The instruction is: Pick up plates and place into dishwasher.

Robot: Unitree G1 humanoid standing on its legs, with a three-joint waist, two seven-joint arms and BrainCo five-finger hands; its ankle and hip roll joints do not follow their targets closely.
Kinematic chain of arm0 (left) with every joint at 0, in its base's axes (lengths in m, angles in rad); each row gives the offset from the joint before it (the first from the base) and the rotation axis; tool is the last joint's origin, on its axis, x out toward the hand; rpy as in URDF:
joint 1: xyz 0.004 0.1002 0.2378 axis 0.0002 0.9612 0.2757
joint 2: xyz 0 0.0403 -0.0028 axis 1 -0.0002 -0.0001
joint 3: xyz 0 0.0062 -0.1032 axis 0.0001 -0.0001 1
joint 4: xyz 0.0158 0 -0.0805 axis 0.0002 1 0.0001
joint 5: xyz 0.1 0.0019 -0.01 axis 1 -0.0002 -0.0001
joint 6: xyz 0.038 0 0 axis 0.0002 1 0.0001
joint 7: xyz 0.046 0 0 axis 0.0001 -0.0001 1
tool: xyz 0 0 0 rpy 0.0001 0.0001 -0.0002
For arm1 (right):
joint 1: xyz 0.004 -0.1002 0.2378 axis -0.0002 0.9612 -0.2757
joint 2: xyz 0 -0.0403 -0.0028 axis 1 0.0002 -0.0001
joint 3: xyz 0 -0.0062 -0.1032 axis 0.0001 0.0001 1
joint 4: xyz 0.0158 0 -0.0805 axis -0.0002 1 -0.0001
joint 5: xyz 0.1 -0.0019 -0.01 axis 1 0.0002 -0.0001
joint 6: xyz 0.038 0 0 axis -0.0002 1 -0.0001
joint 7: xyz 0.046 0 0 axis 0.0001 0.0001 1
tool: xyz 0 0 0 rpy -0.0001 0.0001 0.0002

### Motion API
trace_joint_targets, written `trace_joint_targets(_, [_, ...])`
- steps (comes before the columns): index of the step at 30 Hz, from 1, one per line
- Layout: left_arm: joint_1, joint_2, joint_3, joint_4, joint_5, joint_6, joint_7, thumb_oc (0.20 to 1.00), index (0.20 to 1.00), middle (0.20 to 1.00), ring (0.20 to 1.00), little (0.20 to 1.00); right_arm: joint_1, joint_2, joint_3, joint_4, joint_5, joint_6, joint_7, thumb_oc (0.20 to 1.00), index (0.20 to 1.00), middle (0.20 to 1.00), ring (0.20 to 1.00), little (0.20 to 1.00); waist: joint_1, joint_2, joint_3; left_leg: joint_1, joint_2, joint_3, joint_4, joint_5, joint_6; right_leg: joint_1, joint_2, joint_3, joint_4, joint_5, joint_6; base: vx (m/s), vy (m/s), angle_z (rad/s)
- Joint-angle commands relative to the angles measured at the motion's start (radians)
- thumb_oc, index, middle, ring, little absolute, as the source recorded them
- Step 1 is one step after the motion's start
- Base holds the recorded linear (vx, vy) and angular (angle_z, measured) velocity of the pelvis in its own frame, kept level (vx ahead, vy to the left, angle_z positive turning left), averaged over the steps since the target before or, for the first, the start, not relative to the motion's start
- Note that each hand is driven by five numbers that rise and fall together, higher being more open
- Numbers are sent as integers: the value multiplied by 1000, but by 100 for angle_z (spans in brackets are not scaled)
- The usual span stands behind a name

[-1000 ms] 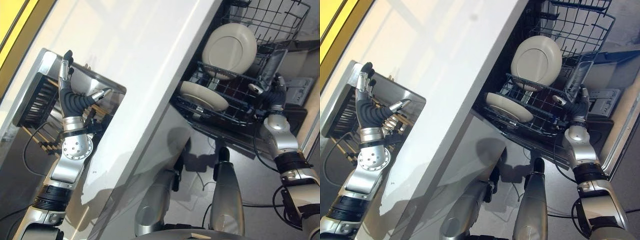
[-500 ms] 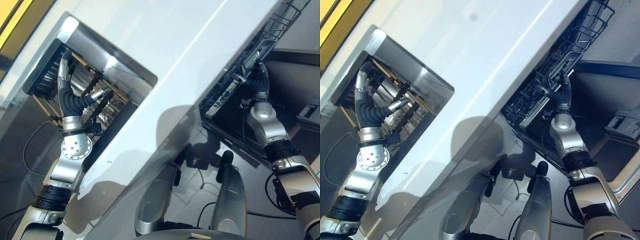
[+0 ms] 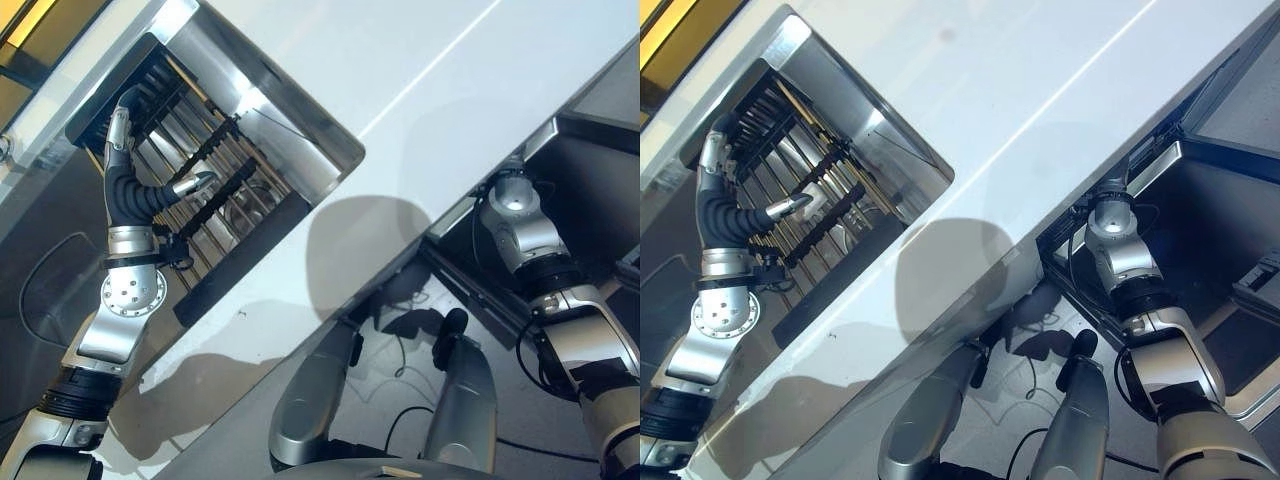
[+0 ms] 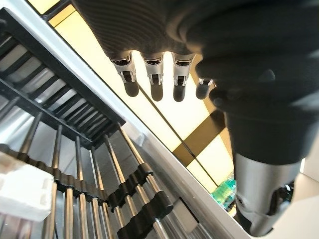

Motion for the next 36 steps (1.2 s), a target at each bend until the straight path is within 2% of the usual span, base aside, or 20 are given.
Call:
trace_joint_targets(1, [-16,76,70,-68,-43,-52,-4,1000,1000,1000,1000,1000,-189,5,53,-53,7,-113,-4,1000,1000,1000,1000,1000,32,-25,22,-64,-53,109,153,-131,75,164,-118,59,-330,236,82,-38,-47,0])
trace_joint_targets(5, [-31,92,76,-67,-49,-45,-13,1000,1000,1000,1000,1000,-150,-11,22,-66,12,-107,-49,1000,1000,1000,1000,1000,17,-38,20,-61,-48,115,154,-136,80,169,-112,65,-332,239,82,-57,-59,2])
trace_joint_targets(9, [-55,95,65,-56,-53,-28,-5,1000,1000,1000,1000,1000,-90,-11,-27,-78,-10,-87,-144,1000,1000,1000,1000,1000,-7,-47,12,-54,-42,123,150,-141,85,169,-96,84,-330,237,77,-67,-37,-2])
trace_joint_targets(14, [-73,86,52,-61,-47,-5,-4,1000,1000,1000,1000,1000,8,-24,-83,-112,-54,-8,-278,1000,1000,1000,1000,1000,-42,-68,-4,-17,-21,130,116,-138,90,195,-71,106,-351,234,72,-67,-44,-11])
trace_joint_targets(20, [-62,80,61,-75,-31,18,5,1000,1000,1000,1000,1000,155,-61,-142,-166,-110,105,-383,1000,1000,1000,1000,1000,-68,-110,-40,41,12,128,59,-128,91,249,-38,113,-402,232,71,-66,-89,-15])
trace_joint_targets(28, [40,24,112,-115,24,26,-15,1000,1000,1000,1000,1000,384,-66,-246,-286,-245,257,-490,1000,1000,1000,1000,1000,-102,-158,-116,134,28,117,-9,-116,100,311,10,153,-438,230,72,-1,-45,-24])
trace_joint_targets(33, [92,3,143,-139,53,29,-37,1000,1000,1000,1000,1000,522,-59,-329,-361,-269,273,-509,1000,1000,1000,1000,1000,-129,-178,-148,159,41,136,-7,-125,104,328,27,182,-449,236,74,3,-34,-21])
trace_joint_targets(36, [110,6,158,-130,53,16,-45,1000,1000,1000,1000,1000,591,-45,-364,-383,-261,251,-519,1000,1000,1000,1000,1000,-146,-179,-159,162,46,151,1,-130,105,329,31,196,-455,240,73,-41,4,-15])
